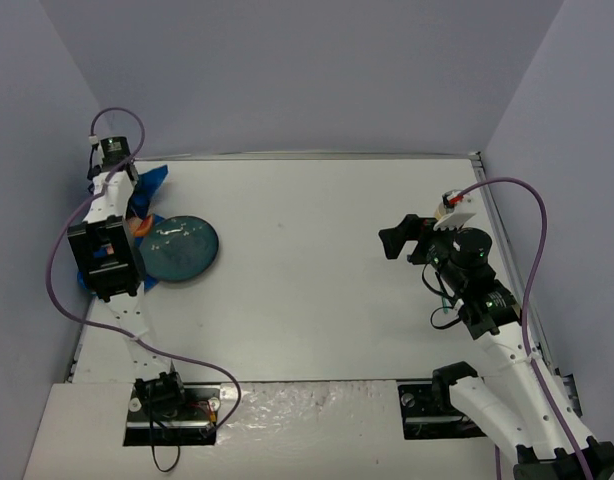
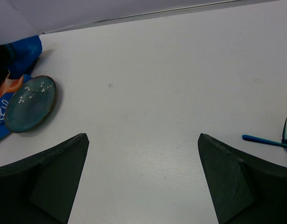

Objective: Set the dinner table for one person

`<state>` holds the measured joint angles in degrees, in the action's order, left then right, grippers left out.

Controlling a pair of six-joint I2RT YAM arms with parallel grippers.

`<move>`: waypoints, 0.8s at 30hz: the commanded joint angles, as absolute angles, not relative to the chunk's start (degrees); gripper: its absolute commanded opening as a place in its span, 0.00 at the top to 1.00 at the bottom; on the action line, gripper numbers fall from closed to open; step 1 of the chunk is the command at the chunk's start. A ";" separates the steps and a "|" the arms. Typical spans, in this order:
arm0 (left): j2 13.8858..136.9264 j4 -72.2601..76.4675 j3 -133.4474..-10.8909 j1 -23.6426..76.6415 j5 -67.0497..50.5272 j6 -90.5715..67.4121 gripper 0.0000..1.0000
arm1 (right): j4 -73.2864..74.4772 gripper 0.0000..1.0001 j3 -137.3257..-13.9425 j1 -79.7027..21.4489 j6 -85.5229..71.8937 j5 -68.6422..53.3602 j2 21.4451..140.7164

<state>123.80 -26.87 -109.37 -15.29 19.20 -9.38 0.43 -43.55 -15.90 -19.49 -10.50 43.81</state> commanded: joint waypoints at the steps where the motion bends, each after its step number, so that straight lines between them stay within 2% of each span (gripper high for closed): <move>1: 111.81 -21.94 -117.13 -15.02 22.10 -5.34 1.00 | -3.79 0.00 -44.51 -16.42 -19.25 -12.00 44.39; 13: 108.72 -18.43 -123.76 -14.18 24.94 -0.63 1.00 | -3.87 0.00 -45.00 -16.35 -20.20 -13.45 43.07; 24: 110.92 -22.06 -141.64 -11.34 23.91 2.90 1.00 | -3.86 0.00 -44.49 -16.35 -20.65 -13.36 41.94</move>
